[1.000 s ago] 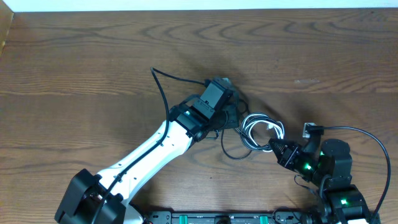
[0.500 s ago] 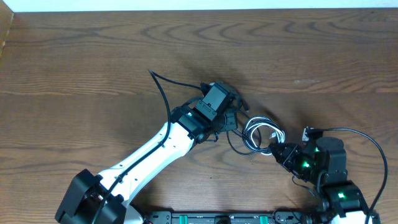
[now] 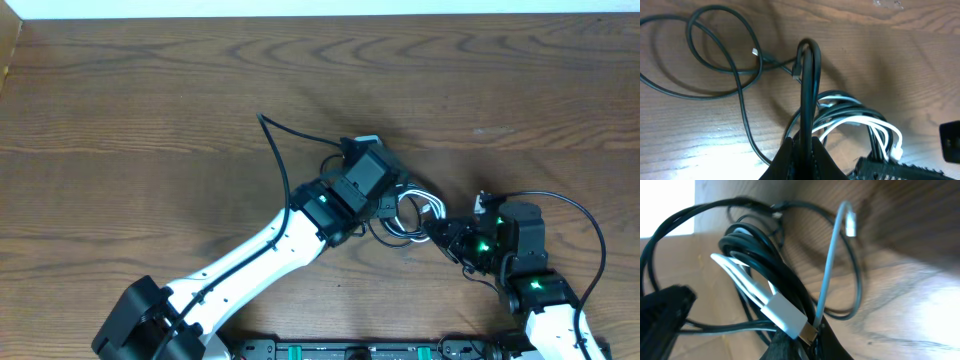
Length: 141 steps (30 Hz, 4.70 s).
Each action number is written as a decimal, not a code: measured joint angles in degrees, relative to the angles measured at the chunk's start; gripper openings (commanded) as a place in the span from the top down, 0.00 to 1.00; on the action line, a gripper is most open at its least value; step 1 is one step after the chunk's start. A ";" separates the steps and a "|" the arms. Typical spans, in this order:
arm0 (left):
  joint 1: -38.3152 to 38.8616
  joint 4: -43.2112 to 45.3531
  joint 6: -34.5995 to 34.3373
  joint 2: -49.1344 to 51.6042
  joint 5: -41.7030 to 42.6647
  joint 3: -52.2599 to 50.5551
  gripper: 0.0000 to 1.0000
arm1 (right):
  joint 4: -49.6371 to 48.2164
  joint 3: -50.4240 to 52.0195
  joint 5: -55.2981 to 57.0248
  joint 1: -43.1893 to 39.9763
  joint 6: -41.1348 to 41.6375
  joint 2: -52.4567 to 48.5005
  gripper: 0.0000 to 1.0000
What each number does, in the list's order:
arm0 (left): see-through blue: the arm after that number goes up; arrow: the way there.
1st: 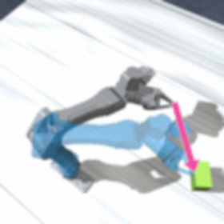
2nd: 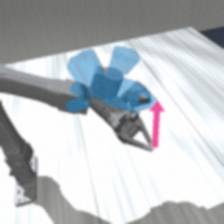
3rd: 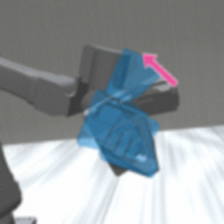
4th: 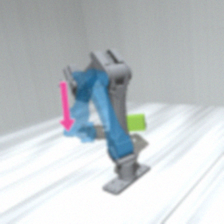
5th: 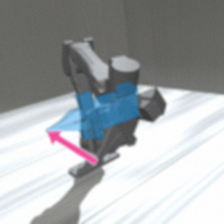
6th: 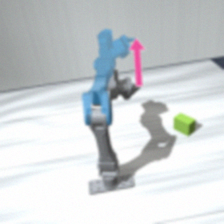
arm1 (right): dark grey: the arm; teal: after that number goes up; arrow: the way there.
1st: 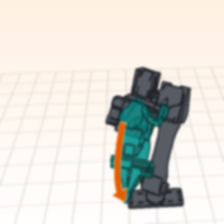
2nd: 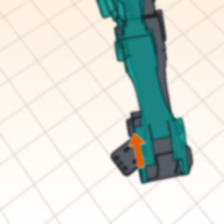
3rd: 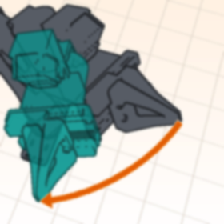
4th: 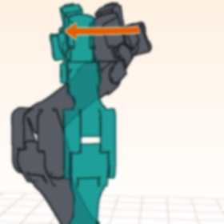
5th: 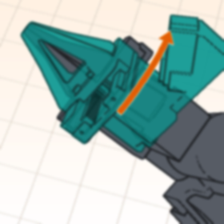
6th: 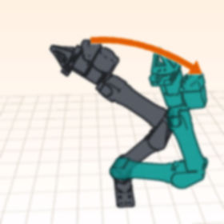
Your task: Untangle cables
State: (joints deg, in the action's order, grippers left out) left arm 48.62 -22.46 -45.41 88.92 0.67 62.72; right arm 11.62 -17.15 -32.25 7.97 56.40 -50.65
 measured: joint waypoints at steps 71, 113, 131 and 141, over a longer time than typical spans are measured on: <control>-8.81 -20.11 -7.26 -15.06 9.88 -2.73 0.23 | -2.82 0.00 -16.83 0.00 13.90 -0.11 0.98; -10.58 -1.22 -12.22 -1.27 28.30 -10.84 0.92 | -1.49 0.00 -16.15 0.02 10.12 -0.13 0.97; -31.98 -1.29 -15.65 -1.25 54.84 -10.86 0.92 | 12.63 -0.79 -6.54 0.09 -5.97 0.09 0.99; -33.92 -0.39 -10.99 -1.25 56.06 -10.88 0.92 | 17.42 -0.76 4.22 0.00 -7.56 0.09 0.99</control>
State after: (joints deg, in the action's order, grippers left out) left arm 14.70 -22.85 -56.40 87.68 56.73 51.83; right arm 29.04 -17.91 -28.03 7.97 48.84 -50.57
